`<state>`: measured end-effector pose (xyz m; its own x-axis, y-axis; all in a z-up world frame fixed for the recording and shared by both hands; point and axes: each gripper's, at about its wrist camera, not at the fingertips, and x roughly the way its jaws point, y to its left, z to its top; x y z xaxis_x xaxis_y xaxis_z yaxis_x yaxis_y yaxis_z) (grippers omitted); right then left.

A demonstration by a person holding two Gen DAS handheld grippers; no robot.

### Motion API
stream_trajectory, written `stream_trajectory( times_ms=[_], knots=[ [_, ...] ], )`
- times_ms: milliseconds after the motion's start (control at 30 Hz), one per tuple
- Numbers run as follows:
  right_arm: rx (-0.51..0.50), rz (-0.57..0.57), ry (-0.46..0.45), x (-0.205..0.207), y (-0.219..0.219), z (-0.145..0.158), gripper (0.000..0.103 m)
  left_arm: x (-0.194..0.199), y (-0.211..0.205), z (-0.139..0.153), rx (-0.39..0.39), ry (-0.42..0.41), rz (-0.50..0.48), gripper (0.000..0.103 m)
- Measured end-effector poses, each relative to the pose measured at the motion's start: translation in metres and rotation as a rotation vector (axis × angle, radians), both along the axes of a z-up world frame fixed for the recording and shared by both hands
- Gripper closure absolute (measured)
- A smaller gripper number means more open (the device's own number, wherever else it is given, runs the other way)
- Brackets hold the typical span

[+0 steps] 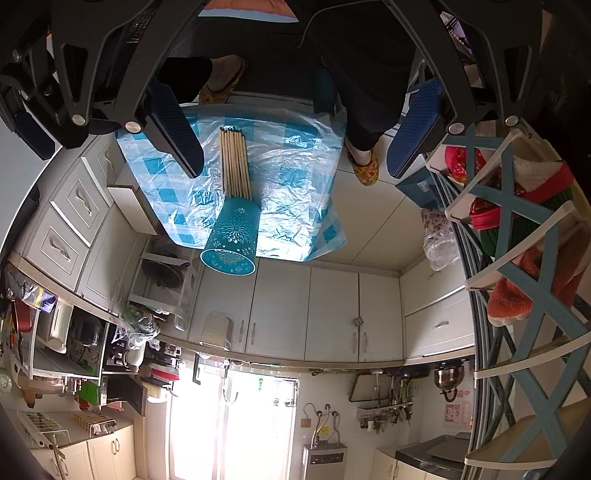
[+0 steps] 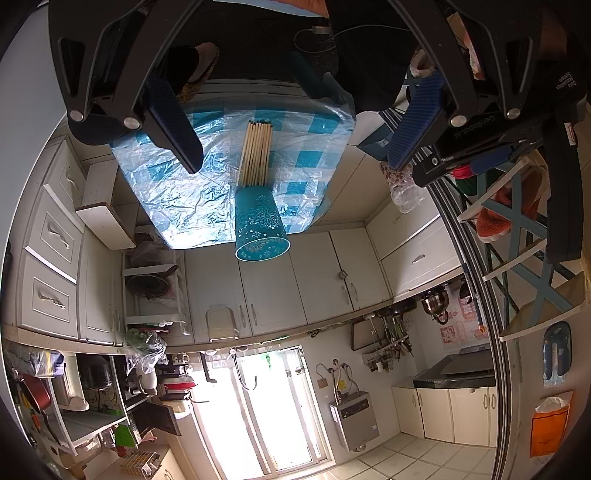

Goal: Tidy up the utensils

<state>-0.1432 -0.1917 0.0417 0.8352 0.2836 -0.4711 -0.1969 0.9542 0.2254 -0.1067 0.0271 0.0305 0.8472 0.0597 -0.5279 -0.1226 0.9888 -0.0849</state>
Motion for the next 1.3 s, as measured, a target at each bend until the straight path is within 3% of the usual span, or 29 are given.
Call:
stream_trajectory(
  times_ms=[1300],
  knots=[
    [0.005, -0.002, -0.016, -0.0022, 0.0020, -0.0012, 0.007, -0.0001, -0.0030, -0.0022, 0.002, -0.002, -0.001, 0.008]
  ],
)
